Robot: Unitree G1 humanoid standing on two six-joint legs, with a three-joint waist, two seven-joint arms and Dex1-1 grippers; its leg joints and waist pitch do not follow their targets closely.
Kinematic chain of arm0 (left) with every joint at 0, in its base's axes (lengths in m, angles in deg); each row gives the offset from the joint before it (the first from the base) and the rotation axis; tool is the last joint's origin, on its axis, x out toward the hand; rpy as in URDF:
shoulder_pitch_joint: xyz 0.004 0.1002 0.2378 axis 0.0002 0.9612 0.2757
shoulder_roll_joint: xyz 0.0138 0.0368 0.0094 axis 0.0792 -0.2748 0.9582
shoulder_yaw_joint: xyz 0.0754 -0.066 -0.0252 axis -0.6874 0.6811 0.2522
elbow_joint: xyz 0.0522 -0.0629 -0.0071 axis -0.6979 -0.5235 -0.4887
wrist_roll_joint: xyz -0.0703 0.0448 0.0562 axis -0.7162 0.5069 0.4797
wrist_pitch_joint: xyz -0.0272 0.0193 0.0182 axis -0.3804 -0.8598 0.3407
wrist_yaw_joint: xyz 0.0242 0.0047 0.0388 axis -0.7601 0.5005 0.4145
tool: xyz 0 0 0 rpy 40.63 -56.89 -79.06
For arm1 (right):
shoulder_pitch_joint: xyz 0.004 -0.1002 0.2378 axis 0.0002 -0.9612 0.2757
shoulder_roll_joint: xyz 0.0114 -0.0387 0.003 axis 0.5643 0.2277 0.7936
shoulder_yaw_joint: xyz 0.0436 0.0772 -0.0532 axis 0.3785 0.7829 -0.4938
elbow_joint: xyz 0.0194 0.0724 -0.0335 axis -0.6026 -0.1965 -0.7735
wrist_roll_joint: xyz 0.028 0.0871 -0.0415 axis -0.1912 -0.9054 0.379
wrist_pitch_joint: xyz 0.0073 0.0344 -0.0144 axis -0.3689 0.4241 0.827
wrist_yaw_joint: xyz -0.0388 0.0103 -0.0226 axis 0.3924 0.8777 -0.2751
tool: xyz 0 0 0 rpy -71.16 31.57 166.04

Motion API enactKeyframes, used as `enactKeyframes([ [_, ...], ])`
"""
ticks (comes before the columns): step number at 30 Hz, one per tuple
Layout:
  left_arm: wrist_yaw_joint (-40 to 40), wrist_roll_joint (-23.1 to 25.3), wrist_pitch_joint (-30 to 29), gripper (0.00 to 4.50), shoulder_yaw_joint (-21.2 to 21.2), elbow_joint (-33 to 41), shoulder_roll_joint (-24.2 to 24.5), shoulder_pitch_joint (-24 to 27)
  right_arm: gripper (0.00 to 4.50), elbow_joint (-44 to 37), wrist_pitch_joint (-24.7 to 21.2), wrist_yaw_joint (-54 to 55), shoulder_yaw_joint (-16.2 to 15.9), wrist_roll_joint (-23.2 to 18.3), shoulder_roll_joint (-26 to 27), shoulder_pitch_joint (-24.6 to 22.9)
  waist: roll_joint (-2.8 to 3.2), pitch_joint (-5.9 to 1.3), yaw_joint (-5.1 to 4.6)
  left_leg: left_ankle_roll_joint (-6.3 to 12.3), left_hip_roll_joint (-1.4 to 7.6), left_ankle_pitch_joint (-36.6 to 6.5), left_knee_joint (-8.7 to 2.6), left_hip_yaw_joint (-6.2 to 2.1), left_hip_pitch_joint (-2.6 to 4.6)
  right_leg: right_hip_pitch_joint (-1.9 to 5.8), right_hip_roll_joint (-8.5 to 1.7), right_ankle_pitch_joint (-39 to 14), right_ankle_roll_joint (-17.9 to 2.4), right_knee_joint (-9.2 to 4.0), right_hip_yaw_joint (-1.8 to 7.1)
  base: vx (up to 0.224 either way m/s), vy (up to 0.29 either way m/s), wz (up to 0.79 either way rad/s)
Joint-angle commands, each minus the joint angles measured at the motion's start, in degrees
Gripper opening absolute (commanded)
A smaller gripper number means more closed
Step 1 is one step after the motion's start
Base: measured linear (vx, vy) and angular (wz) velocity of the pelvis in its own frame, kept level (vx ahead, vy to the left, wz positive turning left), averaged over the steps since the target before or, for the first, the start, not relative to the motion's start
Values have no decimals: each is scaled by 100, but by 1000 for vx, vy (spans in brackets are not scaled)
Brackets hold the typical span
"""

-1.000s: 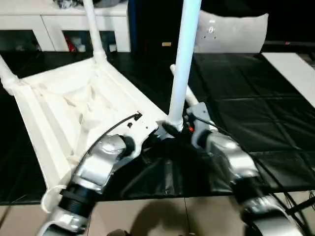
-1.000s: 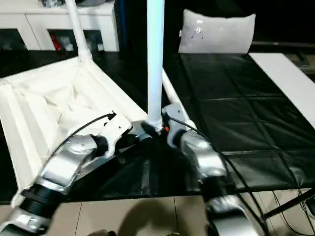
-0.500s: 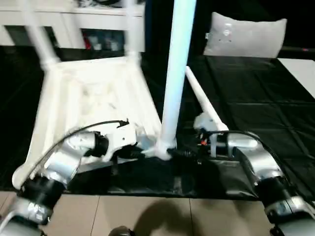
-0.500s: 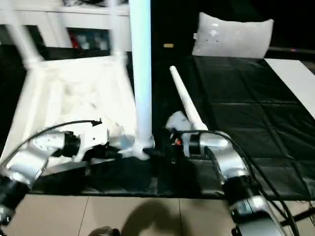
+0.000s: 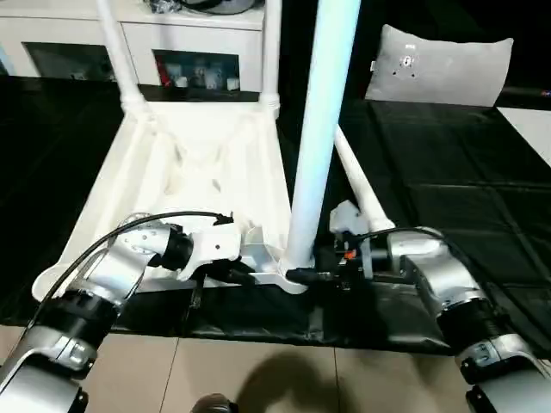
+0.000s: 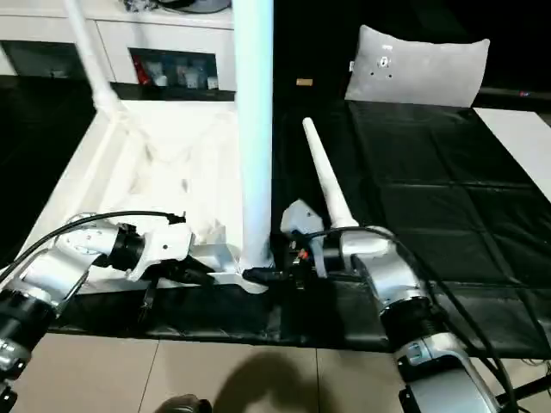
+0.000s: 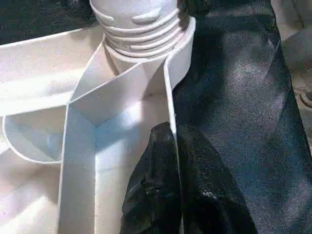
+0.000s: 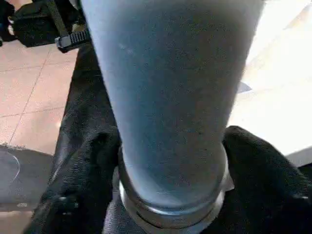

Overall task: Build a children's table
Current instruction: Rotate leg to tighten

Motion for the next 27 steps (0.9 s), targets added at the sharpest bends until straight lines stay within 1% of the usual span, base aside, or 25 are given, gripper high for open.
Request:
enactKeyframes([
  [1,-241,221,201,0,-384,-77,-66,-13,312,22,95,-64,-27,66,-29,26,36,-393,-38,22,334,-1487,-366,-82,170,211,-481,-979,-1197,-386,244,0,0,0],
  [2,-238,227,245,0,-386,-132,-62,-29,312,43,102,-76,-31,78,-28,27,34,-393,-37,27,330,-1468,-364,-80,163,213,-480,-956,-1196,-385,245,0,0,0],
  [5,-242,228,290,0,-382,-187,-61,-43,282,58,79,-81,-36,65,-27,29,29,-394,-31,32,329,-1445,-361,-81,157,219,-484,-957,-1186,-381,244,0,0,0],
  [9,-214,240,375,0,-359,-274,-55,-14,273,72,133,-61,-118,118,-10,-19,35,-394,-22,24,332,-1468,-364,-84,161,212,-486,-1031,-1166,-389,244,0,0,0],
  [13,-76,145,156,0,-239,-144,-84,119,270,-1,65,-15,-141,111,52,-109,34,-392,-28,23,333,-1471,-364,-82,159,212,-483,-981,-1194,-380,243,0,0,0],
  [14,-61,137,134,0,-228,-132,-88,129,269,-6,58,-8,-141,109,57,-115,61,-396,-28,11,334,-1492,-365,-84,165,210,-483,-979,-1202,-385,242,0,0,0],
  [15,136,52,-144,0,-102,39,-141,232,269,-67,-46,124,-112,76,132,-186,71,-395,-33,-7,337,-1514,-367,-85,163,210,-482,-958,-1213,-375,245,0,0,0],
  [16,238,35,-272,0,-55,111,-167,266,269,-84,-113,197,-87,54,173,-205,61,-393,-35,-11,341,-1523,-372,-87,165,211,-481,-943,-1222,-372,243,0,0,0],
  [17,568,-57,-690,0,112,372,-284,384,269,-123,-349,471,0,-12,324,-248,55,-386,-53,-25,347,-1584,-384,-92,163,223,-493,-1040,-1230,-372,250,0,0,0],
  [18,758,-145,-972,0,220,566,-376,467,269,-131,-474,690,51,-25,433,-263,79,-367,-55,-35,341,-1653,-398,-97,165,204,-485,-1167,-1226,-393,247,0,0,0],
  [19,1017,-222,-1319,0,340,830,-498,578,268,-106,-598,995,101,-7,581,-271,72,-328,-98,-82,328,-1906,-417,-100,178,183,-482,-1596,-1172,-442,244,0,0,0],
  [20,1362,-290,-1766,0,475,1188,-679,725,268,-1,-664,1450,158,72,781,-261,57,-293,-146,-177,325,-2193,-446,-125,200,179,-506,-2161,-1072,-486,248,0,0,0],
  [21,1476,-295,-1900,0,508,1297,-741,769,268,57,-654,1605,175,110,843,-252,69,-278,-165,-237,332,-2343,-452,-145,219,163,-521,-2450,-1014,-500,248,0,0,0],
  [22,1676,-274,-2134,0,555,1481,-857,837,268,160,-698,1861,233,122,972,-221,34,-239,-228,-295,293,-2657,-453,-175,252,139,-538,-3188,-803,-602,224,0,0,0],
  [23,1844,-246,-2326,0,589,1633,-956,891,268,247,-735,2071,289,119,1085,-191,42,-255,-260,-334,298,-2729,-454,-198,272,147,-559,-3367,-730,-612,222,0,0,0],
  [24,1844,-246,-2326,0,589,1633,-956,891,267,247,-735,2071,289,119,1085,-191,38,-257,-308,-344,299,-2726,-464,-214,257,158,-566,-3430,-687,-625,221,0,0,0],
  [25,2374,-185,-2858,0,722,1931,-1335,955,267,510,-817,2686,477,95,1387,-45,4,-279,-412,-331,290,-2650,-480,-232,206,194,-550,-3405,-591,-624,201,0,0,0],
  [26,2430,-170,-2900,0,734,1950,-1373,954,267,534,-824,2744,496,90,1416,-29,9,-253,-461,-334,286,-2661,-491,-236,188,182,-527,-3370,-607,-628,187,0,0,0],
  [27,2587,-122,-3012,0,764,1997,-1476,951,267,597,-846,2897,550,77,1491,15,28,-273,-483,-319,269,-2728,-469,-244,213,164,-523,-3407,-569,-663,168,0,0,0],
])
